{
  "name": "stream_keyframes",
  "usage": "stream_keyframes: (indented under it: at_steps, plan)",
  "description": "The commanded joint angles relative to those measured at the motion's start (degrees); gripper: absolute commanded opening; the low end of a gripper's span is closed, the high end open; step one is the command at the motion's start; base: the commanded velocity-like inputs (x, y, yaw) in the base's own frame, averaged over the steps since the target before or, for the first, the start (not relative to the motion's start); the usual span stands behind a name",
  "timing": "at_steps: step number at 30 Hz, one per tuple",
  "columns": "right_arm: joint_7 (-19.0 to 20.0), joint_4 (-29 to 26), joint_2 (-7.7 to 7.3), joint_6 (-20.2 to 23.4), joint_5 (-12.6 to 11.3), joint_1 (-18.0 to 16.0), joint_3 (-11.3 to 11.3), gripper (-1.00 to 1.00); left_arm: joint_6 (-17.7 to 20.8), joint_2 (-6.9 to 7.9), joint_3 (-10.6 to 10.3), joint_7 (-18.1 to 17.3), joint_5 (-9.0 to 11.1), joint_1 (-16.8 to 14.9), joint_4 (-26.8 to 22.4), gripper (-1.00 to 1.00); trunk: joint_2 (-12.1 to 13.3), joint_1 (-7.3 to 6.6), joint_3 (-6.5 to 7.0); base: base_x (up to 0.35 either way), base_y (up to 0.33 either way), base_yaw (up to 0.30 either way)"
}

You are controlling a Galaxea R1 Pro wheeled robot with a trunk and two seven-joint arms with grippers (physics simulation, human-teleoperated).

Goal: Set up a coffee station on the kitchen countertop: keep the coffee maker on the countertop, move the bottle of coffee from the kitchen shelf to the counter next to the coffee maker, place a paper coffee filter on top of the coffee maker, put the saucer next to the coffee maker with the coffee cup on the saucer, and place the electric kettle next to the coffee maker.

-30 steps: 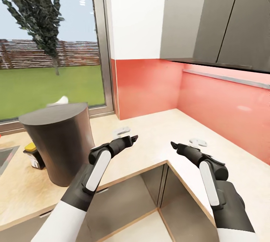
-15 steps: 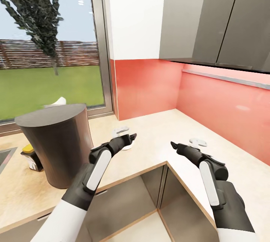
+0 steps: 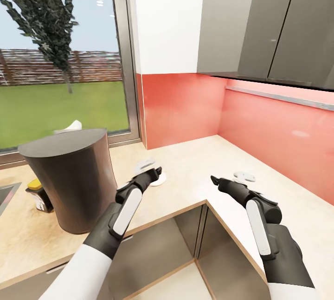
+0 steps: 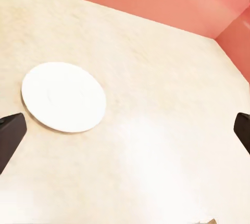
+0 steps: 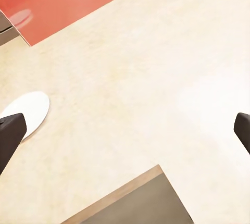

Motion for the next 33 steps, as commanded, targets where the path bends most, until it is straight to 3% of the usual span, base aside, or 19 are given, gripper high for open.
stream_keyframes:
  at_steps: [1,6,10,15,22,33]
  plan:
    - [0.0,-0.1,0.05,0.3,-0.3,-0.1,-0.1,1.0,0.0,0.02,-0.1,1.0,0.5,0.0,-0.1,1.0,-0.1,0.04,-0.14,0.0,0.0,0.0]
    - [0.0,0.0,0.05,0.3,-0.3,-0.1,-0.1,1.0,-0.4,0.19,0.0,5.6,0.5,0.2,0.1,1.0,-0.1,0.04,-0.14,0.0,0.0,0.0]
    - [0.0,0.0,0.05,0.3,-0.3,-0.1,-0.1,1.0,-0.5,0.33,0.0,6.9,0.5,0.4,0.1,1.0,-0.1,0.04,-0.14,0.0,0.0,0.0]
    - [0.0,0.0,0.05,0.3,-0.3,-0.1,-0.1,1.0,-0.8,0.52,0.2,7.3,0.5,0.5,0.1,1.0,-0.1,0.04,-0.14,0.0,0.0,0.0]
    - [0.0,0.1,0.05,0.3,-0.2,-0.1,0.0,1.0,-4.8,0.65,0.7,7.5,0.5,0.5,0.1,1.0,-0.1,0.04,-0.14,0.163,0.0,0.0]
    - [0.0,1.0,0.38,0.3,-0.1,-0.1,0.0,1.0,-5.4,0.6,0.7,7.5,0.6,0.5,1.9,1.0,-0.1,0.04,-0.14,0.035,0.0,0.0]
